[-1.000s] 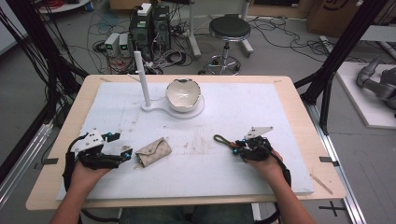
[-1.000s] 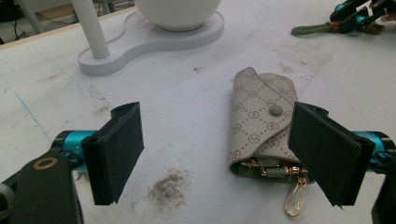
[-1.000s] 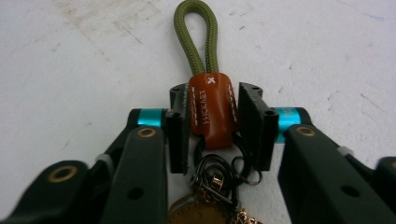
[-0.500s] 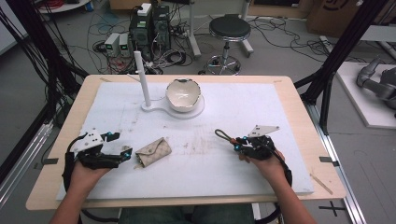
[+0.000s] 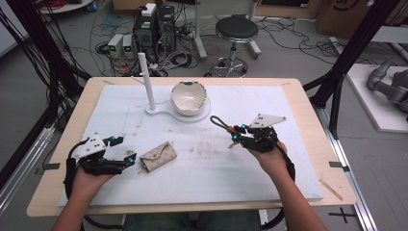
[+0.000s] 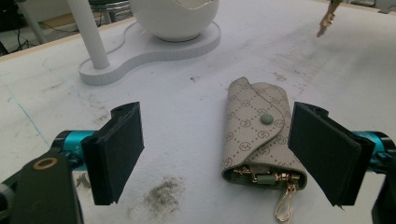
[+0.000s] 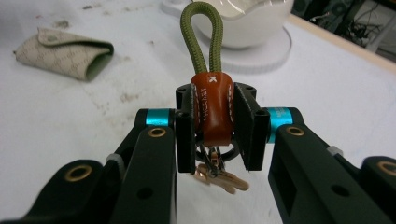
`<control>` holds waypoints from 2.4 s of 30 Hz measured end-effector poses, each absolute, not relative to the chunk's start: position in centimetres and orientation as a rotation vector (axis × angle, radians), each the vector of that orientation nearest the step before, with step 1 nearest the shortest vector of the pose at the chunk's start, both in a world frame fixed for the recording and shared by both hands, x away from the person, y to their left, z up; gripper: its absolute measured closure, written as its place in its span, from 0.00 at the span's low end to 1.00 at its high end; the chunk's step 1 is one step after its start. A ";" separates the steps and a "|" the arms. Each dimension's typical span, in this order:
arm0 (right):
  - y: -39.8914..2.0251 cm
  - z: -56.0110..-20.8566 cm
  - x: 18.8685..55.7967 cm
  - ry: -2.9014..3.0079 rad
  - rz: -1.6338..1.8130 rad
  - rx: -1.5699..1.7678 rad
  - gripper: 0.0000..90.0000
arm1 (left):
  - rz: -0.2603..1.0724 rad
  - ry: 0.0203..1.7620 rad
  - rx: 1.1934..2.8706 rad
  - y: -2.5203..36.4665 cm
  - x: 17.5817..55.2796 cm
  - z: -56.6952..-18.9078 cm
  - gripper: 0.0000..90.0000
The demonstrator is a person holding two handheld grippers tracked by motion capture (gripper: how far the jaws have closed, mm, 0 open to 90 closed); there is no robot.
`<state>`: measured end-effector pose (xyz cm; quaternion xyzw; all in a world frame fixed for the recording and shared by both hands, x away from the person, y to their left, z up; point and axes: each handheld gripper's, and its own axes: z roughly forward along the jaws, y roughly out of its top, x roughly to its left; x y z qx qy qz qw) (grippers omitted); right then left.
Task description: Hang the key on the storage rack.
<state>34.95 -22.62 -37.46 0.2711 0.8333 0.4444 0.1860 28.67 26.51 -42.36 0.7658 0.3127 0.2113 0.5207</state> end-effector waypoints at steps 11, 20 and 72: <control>-18.7 -33.1 37.4 2.333 1.261 0.651 0.80 | 0.502 0.747 1.831 26.7 28.7 -42.4 0.20; -15.4 -30.4 39.3 2.316 1.254 0.563 0.80 | 0.515 0.756 1.830 27.0 28.6 -42.4 0.20; -0.8 -28.3 45.8 2.342 1.124 0.373 0.80 | 0.564 0.821 1.825 29.4 27.1 -42.7 0.20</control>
